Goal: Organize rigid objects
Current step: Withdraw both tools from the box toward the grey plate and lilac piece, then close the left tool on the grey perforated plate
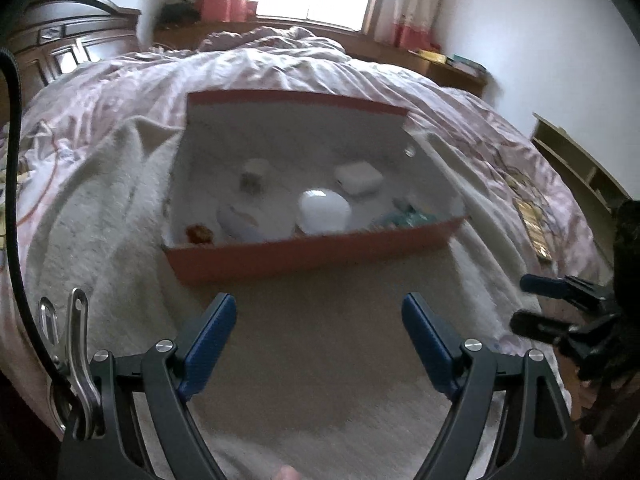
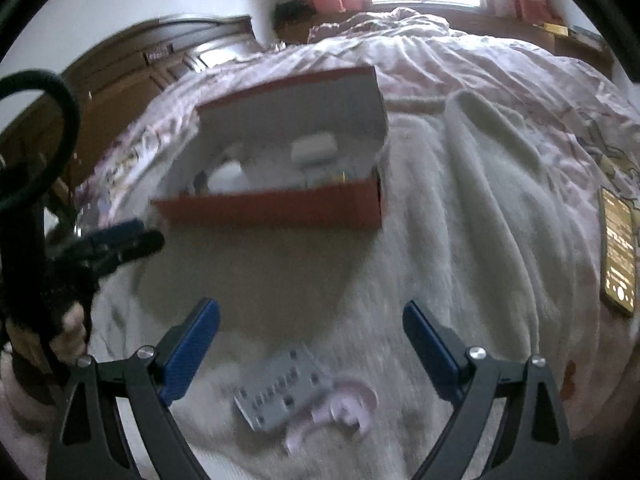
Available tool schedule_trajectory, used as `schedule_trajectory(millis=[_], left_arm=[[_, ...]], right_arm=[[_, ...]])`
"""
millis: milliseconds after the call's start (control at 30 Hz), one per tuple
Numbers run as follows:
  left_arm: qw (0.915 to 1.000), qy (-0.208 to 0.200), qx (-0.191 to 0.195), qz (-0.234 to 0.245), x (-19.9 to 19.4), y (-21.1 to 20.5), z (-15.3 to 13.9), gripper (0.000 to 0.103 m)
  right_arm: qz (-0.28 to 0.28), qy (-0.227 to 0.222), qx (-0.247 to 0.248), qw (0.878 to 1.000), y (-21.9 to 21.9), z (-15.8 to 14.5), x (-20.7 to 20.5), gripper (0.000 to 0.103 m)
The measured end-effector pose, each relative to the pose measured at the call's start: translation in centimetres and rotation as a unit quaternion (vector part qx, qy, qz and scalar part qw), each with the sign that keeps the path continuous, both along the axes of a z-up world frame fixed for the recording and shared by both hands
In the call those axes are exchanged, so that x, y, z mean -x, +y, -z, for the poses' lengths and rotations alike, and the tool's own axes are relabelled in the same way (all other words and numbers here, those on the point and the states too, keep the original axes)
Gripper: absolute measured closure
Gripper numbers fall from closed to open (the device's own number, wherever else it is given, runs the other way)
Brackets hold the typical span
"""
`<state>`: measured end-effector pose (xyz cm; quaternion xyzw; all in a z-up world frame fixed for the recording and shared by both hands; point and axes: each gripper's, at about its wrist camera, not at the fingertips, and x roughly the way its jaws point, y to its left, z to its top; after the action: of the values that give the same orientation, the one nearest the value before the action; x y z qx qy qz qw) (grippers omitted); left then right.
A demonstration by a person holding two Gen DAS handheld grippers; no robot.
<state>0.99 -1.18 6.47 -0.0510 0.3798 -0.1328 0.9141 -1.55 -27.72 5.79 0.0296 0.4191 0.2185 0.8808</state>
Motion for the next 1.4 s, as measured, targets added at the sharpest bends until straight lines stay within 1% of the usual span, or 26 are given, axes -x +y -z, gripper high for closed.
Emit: schedule_trajectory(millis=[167,367,600,667,733,800,900,1033,1133,1200,1233,1300,1333,1400], left_arm=[[0.9990,0.016,-0.005,0.041,1.2,-2.4,0.4,0.017],[0.9947,0.026,-0.025,0.096,2.8,-6.1,0.8,0.017],[0.9864,0.047,-0.053,0.148,3.6,-10.1,1.8,0.019],[0.9830,0.051,-0.059,0.166,3.9,-11.2,2.0,0.022],[0.9796,0.052,-0.072,0.180,4.1,-12.2,2.3,0.023],[0.9768,0.050,-0.087,0.189,4.2,-13.2,2.6,0.025],[0.9737,0.052,-0.104,0.196,4.1,-14.1,3.1,0.030],[0.9708,0.056,-0.116,0.202,3.8,-14.9,3.7,0.035],[0.9697,0.064,-0.118,0.204,3.6,-15.1,4.1,0.037],[0.9702,0.071,-0.112,0.202,3.3,-15.0,4.4,0.042],[0.9705,0.073,-0.111,0.201,3.1,-15.1,4.5,0.045],[0.9715,0.073,-0.108,0.198,3.1,-14.9,4.5,0.050],[0.9715,0.072,-0.104,0.200,3.1,-14.9,4.5,0.055],[0.9709,0.071,-0.102,0.205,3.2,-14.9,4.5,0.056]], right_arm=[[-0.015,0.009,0.020,1.000,-0.8,1.0,2.2,0.008],[-0.026,0.015,0.034,0.999,-2.2,1.5,4.1,0.008],[-0.038,0.015,0.063,0.997,-3.2,1.9,5.4,0.008],[-0.043,0.014,0.068,0.997,-3.3,2.1,5.6,0.008],[-0.050,0.016,0.067,0.996,-3.4,2.3,5.8,0.008],[-0.056,0.019,0.065,0.996,-3.5,2.6,6.0,0.008],[-0.060,0.021,0.066,0.996,-3.6,2.9,6.2,0.008],[-0.061,0.025,0.068,0.995,-3.7,3.3,6.3,0.008],[-0.059,0.026,0.075,0.995,-3.6,3.6,6.2,0.008],[-0.059,0.030,0.073,0.995,-3.6,3.7,6.2,0.008],[-0.061,0.030,0.070,0.995,-3.6,3.7,6.2,0.008],[-0.063,0.030,0.071,0.995,-3.5,3.8,6.2,0.008],[-0.064,0.029,0.071,0.995,-3.5,3.8,6.2,0.008],[-0.066,0.029,0.071,0.995,-3.4,3.8,6.2,0.008]])
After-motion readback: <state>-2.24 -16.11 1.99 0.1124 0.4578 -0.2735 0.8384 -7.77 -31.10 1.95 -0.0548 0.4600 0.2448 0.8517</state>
